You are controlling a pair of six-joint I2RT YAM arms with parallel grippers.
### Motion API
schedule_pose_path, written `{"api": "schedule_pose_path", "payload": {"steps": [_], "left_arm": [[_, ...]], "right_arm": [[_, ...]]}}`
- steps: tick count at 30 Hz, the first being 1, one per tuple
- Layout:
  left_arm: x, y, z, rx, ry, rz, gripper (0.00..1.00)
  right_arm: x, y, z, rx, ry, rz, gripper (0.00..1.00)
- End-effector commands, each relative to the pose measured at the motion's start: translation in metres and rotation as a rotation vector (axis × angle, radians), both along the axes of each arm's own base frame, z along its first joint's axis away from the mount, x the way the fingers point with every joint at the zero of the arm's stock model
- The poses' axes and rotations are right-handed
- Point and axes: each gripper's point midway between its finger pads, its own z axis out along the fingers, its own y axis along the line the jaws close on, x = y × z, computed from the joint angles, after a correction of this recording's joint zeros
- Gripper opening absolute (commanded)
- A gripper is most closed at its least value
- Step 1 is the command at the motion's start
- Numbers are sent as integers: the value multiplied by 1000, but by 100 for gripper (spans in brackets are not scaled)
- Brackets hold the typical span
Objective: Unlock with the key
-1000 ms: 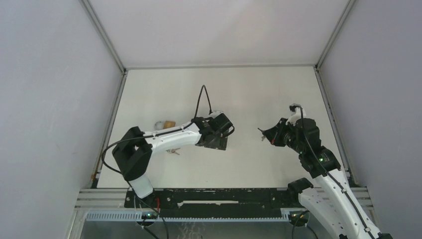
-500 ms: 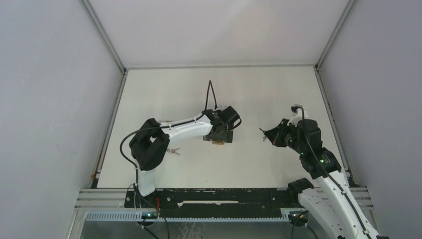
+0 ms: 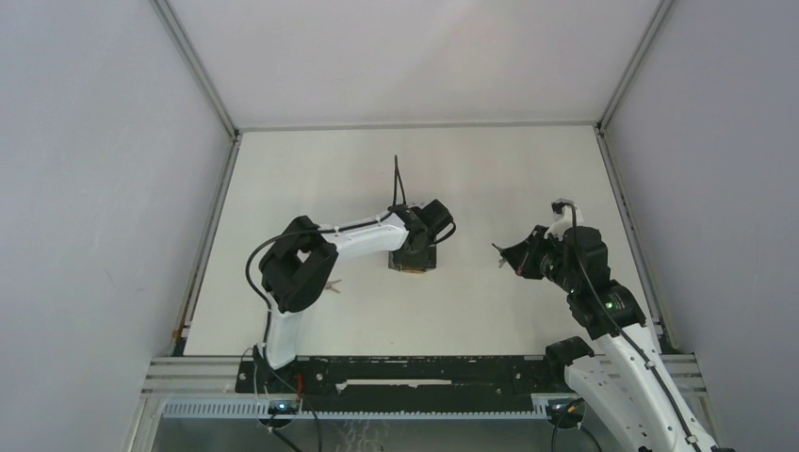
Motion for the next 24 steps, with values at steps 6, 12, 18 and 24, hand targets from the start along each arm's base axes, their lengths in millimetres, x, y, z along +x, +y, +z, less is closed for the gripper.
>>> {"api": "schedule_pose_path", "payload": {"steps": [6, 12, 18, 24], "left_arm": [[13, -9, 6, -112, 25, 202, 59], [13, -21, 12, -182, 58, 294, 65], [19, -19, 24, -185, 40, 294, 82], [29, -9, 32, -148, 48, 207, 83]], "right_arm": [[3, -1, 6, 3, -37, 4, 0], [4, -1, 7, 4, -44, 7, 0], [2, -2, 8, 3, -44, 4, 0], [2, -2, 9, 8, -43, 9, 0]]}}
